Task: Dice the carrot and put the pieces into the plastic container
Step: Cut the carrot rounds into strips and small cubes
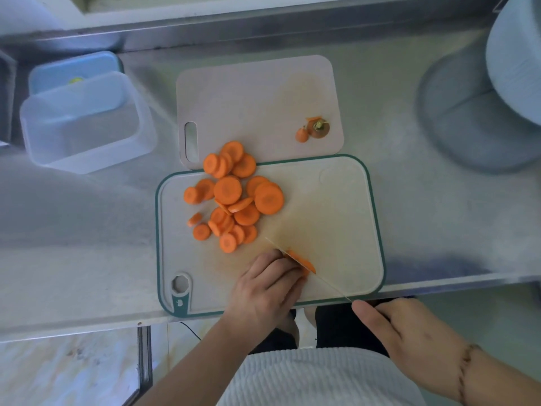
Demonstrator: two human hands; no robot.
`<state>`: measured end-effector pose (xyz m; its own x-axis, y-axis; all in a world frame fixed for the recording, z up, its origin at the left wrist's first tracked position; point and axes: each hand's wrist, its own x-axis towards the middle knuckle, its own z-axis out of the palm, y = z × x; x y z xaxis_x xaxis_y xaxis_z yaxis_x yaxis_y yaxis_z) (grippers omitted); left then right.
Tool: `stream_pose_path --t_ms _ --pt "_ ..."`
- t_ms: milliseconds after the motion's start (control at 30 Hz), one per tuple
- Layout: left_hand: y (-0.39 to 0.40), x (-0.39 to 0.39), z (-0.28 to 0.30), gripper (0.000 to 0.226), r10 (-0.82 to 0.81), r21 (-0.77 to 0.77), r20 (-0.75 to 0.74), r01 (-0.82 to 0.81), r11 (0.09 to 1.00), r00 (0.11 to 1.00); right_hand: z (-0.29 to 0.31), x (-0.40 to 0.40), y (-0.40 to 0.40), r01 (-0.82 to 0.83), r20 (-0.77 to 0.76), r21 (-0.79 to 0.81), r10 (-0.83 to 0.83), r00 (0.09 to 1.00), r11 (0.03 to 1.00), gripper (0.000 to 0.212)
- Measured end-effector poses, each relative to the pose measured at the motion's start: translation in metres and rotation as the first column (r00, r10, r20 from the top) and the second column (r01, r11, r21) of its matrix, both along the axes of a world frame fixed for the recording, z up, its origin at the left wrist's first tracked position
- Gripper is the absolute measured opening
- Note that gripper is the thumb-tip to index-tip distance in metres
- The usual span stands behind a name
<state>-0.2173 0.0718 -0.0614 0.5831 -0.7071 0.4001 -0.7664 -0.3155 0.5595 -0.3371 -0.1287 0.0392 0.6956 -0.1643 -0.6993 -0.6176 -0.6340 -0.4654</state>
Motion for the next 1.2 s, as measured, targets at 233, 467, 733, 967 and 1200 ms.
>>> stream_pose_path --t_ms 233,467,733,967,1200 --pt "0.002 0.002 0.001 0.007 -0.024 0.007 -0.013 0.024 1.0 1.0 -0.012 0.021 0.002 -0.026 0.01 -0.006 0.026 1.0 1.0 0.073" --pt "0.005 -0.002 -0.002 0.009 -0.013 0.032 0.021 0.013 0.999 1.0 0.009 0.006 0.0 -0.01 0.028 0.0 0.01 1.0 1.0 0.073" --pt "0.005 -0.001 -0.003 0.009 -0.009 0.005 0.003 0.009 1.0 1.0 -0.001 0.006 0.002 -0.027 -0.034 -0.007 0.027 0.999 1.0 0.082" --pt "0.009 0.001 -0.002 0.008 -0.025 0.014 0.031 0.025 1.0 0.999 -0.005 0.019 0.008 -0.009 0.018 0.02 0.009 1.0 1.0 0.073" --pt "0.011 -0.001 -0.005 0.021 -0.035 -0.033 0.017 0.036 0.999 0.999 0.003 -0.005 0.003 0.011 -0.048 0.004 -0.011 0.999 1.0 0.082"
